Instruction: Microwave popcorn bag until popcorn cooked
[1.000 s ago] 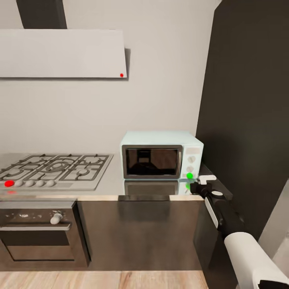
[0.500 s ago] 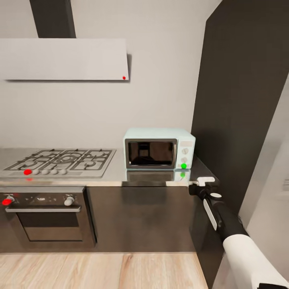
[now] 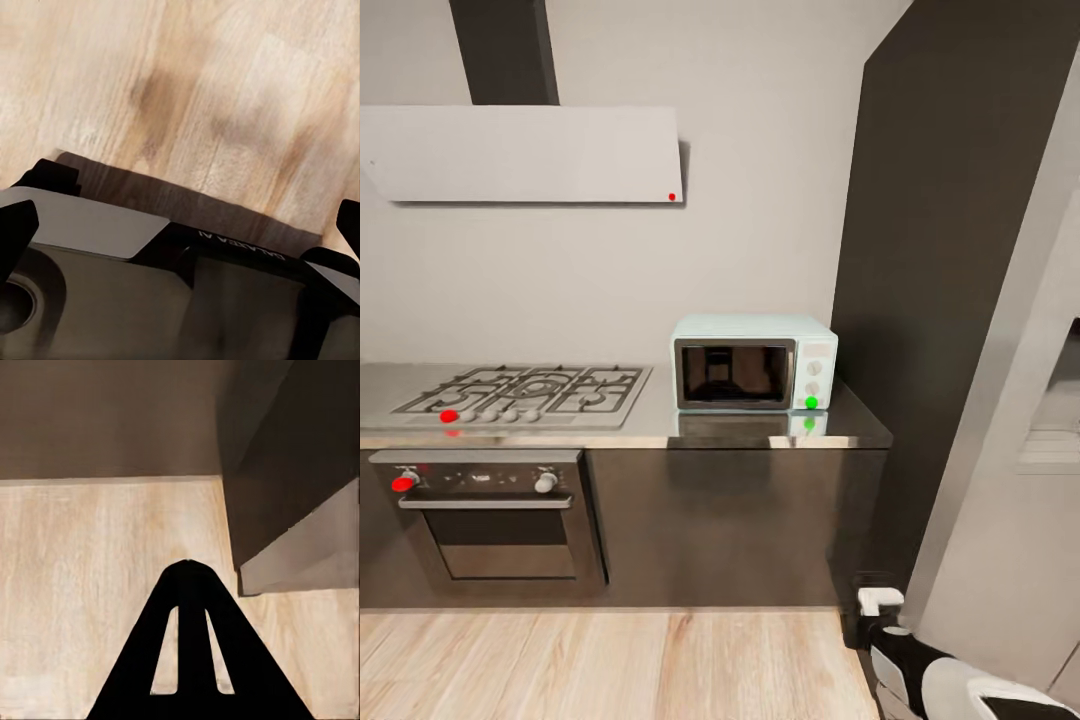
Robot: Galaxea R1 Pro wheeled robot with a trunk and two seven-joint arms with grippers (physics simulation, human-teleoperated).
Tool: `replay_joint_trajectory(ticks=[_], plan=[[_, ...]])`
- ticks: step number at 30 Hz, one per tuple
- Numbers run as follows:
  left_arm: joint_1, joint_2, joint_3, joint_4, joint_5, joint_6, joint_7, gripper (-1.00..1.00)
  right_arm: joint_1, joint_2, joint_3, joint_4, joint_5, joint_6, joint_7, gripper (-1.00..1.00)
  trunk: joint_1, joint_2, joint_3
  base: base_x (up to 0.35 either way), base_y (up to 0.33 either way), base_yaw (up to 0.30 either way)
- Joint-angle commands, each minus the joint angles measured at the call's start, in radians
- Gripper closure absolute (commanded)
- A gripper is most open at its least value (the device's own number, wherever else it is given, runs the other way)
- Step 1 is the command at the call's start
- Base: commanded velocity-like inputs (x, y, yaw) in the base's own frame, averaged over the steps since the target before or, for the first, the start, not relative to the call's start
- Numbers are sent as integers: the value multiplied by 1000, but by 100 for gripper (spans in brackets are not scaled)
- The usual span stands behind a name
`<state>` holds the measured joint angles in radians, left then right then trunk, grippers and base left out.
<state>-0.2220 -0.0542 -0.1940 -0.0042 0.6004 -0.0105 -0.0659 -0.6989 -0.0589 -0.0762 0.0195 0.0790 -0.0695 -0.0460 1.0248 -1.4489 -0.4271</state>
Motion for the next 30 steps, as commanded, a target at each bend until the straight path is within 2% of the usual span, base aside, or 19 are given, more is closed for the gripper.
replay_joint_trajectory(ticks=[1,3,6,9,11,17,22,25,30], plan=[[-1,1,-9,0,7,-1,-3,-100,47,1,-6,8,11,-14,-11,100,0,-1,-1,0,0,0],[0,9,-11,0,4,-2,-3,-100,158,8,-5,13,13,-21,-18,100,0,-1,-1,0,0,0],[0,36,-14,-4,-2,-2,-3,-100,288,12,-6,14,6,-23,-20,100,0,-1,-1,0,0,0],[0,42,-19,-5,-4,-3,-3,-100,426,14,-9,14,0,-23,-15,100,0,-1,-1,0,0,0],[0,43,-19,-5,-4,-3,-3,-100,471,14,-10,14,1,-32,-6,100,0,-1,-1,0,0,0],[0,54,-18,-4,-1,-3,-3,-100,493,13,-10,16,1,-43,-2,100,0,-1,-1,0,0,0],[0,82,-18,-8,-1,-3,-3,-100,495,12,-13,15,0,-32,-11,100,0,-1,-1,0,0,0],[0,81,-15,-11,-1,-3,-3,-100,495,9,-12,11,6,-41,-15,100,0,-1,-1,0,0,0],[0,83,-18,-13,-4,-3,-3,-100,495,17,-13,11,7,-44,-15,100,0,-1,-1,0,0,0]])
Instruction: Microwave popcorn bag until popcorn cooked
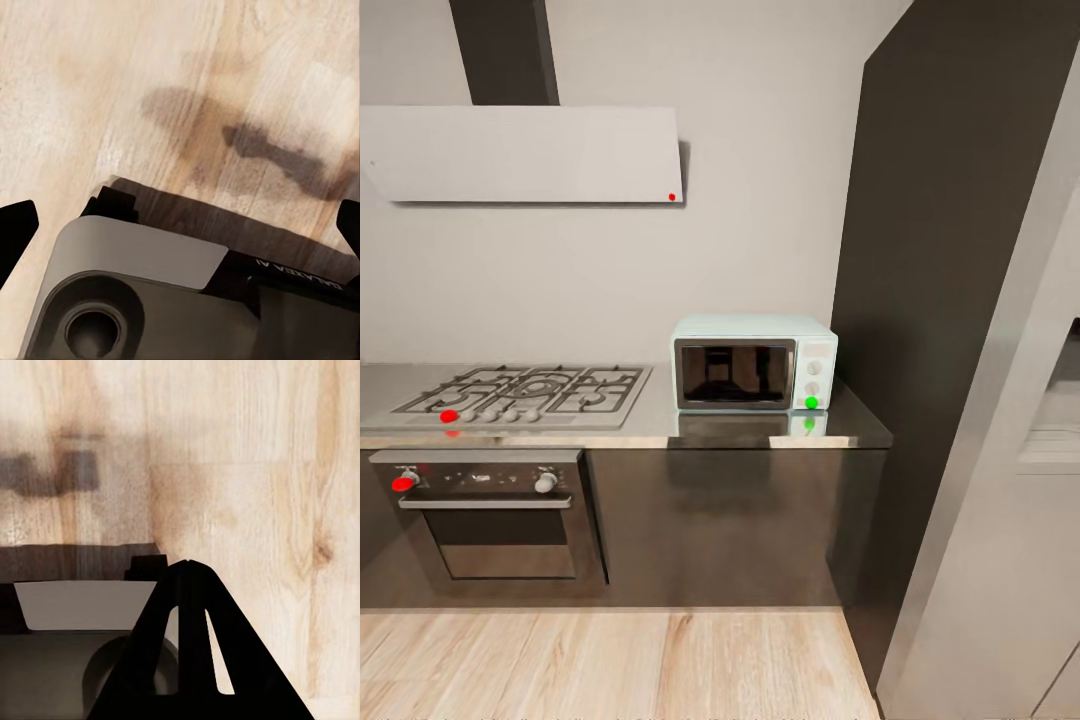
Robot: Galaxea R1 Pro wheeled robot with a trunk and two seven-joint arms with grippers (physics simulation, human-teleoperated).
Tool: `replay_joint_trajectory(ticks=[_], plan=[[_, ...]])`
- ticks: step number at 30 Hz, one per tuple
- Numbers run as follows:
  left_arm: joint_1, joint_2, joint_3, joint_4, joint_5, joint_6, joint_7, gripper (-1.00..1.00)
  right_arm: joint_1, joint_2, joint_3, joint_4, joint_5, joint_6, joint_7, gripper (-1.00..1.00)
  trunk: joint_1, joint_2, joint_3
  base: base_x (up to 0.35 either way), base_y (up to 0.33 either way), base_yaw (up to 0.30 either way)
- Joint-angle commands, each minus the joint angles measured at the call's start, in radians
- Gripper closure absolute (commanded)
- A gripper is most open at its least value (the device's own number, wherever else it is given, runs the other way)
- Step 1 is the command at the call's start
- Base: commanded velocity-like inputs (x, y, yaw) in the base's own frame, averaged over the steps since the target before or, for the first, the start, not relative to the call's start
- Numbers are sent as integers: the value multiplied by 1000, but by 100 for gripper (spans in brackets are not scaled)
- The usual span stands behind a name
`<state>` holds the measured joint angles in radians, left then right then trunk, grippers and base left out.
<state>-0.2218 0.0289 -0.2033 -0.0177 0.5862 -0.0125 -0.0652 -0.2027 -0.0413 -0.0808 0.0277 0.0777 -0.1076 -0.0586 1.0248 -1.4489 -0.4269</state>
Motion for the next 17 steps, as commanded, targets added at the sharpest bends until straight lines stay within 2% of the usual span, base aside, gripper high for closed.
replay_joint_trajectory(ticks=[1,17], plan=[[-1,0,-8,1,11,-1,-4,-100,-1,0,-8,3,8,-6,-3,100,0,-1,-1,0,0,0],[-1,0,-8,1,11,-1,-4,-100,-1,0,-8,3,8,-6,-3,100,0,-1,-1,0,0,0]])
